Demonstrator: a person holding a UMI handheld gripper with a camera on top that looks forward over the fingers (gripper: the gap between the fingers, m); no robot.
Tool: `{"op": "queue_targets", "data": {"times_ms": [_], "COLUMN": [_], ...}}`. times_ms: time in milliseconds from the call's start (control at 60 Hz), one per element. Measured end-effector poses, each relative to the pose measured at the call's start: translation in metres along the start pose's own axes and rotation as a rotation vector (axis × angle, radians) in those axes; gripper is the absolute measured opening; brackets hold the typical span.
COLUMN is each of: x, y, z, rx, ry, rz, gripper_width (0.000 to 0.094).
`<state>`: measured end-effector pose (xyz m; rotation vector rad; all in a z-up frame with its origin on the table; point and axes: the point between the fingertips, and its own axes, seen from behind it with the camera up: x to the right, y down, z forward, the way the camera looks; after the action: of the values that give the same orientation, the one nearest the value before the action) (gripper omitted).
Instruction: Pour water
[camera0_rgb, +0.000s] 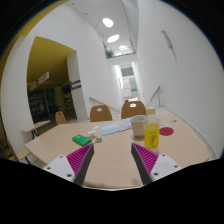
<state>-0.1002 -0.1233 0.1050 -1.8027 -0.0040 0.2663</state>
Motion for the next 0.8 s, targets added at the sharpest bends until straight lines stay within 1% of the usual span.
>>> {"op": "queue_targets", "data": {"times_ms": [83, 233, 250, 383, 417, 433, 450, 500, 533, 550, 567, 600, 683, 733, 783, 800], "x": [0.012, 0.066, 0.063, 0.111, 0.121, 0.114, 0.13, 0.139, 0.143, 0.131, 0.142, 0.147, 0.157, 0.156, 0.161, 0.162], "y": [-0.005, -0.017, -0.013, -0.034, -0.037, -0.035, -0.045, -0.049, -0.053, -0.044, -0.054, -0.056, -0.057, -0.049, -0.044, -0.043], "z": [0.001, -0.012, 0.006, 0.009, 0.015, 0.03, 0.018, 0.031, 0.041, 0.066, 0.059, 0.07, 0.094, 0.116, 0.125, 0.127], "rx": [0.025, 0.048, 0.054, 0.099, 0.105, 0.113, 0.116, 0.117, 0.115, 0.123, 0.121, 0.115, 0.091, 0.087, 0.072, 0.069], "ry": [0.036, 0.132, 0.144, 0.211, 0.222, 0.228, 0.223, 0.217, 0.212, 0.214, 0.208, 0.207, 0.195, 0.191, 0.186, 0.179], "rz": [-0.013, -0.022, -0.024, -0.047, -0.051, -0.055, -0.059, -0.08, -0.098, -0.106, -0.114, -0.129, -0.14, -0.14, -0.137, -0.137], "gripper_width": [0.0816, 0.0813, 0.0813, 0.081, 0.0813, 0.0814, 0.0813, 0.0815, 0.0814, 0.0815, 0.0814, 0.0812, 0.081, 0.0807, 0.0751, 0.0675]}}
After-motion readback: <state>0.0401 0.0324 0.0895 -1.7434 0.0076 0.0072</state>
